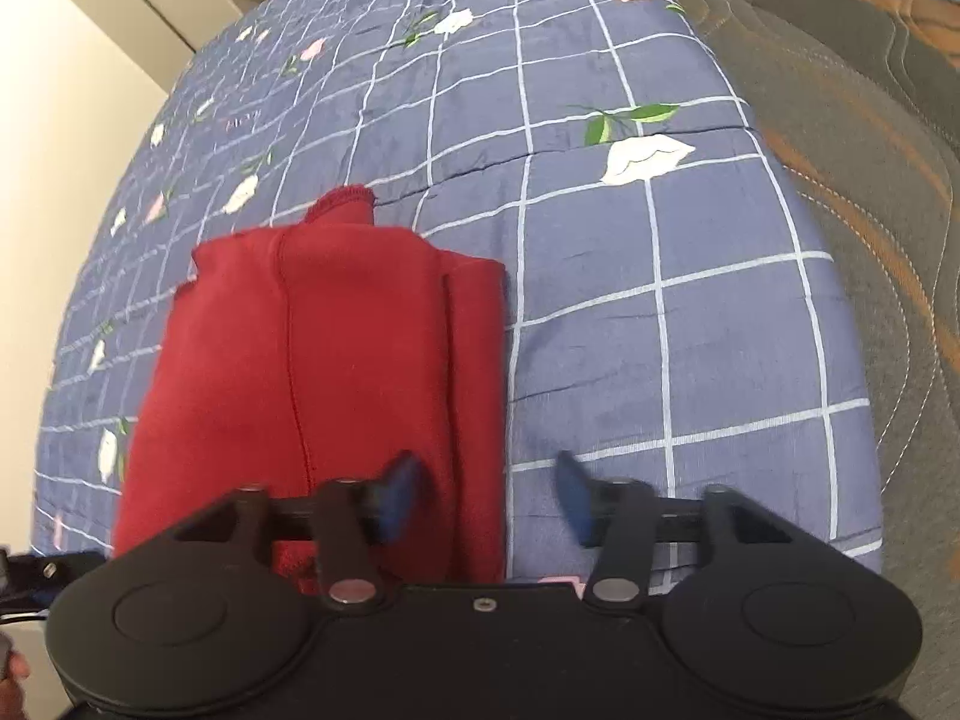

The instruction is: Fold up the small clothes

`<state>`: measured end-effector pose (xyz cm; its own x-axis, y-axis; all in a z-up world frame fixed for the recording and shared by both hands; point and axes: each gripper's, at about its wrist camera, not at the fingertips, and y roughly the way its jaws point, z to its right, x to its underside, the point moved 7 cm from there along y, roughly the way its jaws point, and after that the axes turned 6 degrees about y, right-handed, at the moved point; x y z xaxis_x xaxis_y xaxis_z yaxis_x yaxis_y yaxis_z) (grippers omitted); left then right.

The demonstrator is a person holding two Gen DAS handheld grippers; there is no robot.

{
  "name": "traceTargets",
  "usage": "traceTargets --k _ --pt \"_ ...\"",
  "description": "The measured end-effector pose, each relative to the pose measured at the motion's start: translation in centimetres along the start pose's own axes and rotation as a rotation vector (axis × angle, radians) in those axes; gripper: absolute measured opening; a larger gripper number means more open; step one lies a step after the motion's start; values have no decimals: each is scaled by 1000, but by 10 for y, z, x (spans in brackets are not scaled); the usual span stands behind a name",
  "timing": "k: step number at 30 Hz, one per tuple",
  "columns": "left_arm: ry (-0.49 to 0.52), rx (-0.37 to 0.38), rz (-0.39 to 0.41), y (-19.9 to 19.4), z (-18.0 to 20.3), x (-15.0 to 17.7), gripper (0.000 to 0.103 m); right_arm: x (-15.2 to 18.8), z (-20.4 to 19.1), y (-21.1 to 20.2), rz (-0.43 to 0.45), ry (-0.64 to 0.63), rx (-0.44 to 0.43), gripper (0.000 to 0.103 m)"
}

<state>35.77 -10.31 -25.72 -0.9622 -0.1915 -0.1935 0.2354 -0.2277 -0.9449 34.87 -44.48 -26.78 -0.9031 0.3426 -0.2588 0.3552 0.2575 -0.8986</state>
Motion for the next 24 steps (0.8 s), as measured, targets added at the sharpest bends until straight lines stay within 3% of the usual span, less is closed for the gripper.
traceTargets --k 7,14,16,24 --pt "17 8 -15 25 3 -26 102 -8 -4 12 -16 84 -51 67" --pt "69 2 -44 47 12 -27 102 -7 -16 29 -55 127 -69 69" --pt "81 2 -47 50 15 -26 102 -5 -20 31 -56 114 -57 64" --pt "114 17 -62 52 23 -27 102 -2 -26 24 -20 60 -26 26"
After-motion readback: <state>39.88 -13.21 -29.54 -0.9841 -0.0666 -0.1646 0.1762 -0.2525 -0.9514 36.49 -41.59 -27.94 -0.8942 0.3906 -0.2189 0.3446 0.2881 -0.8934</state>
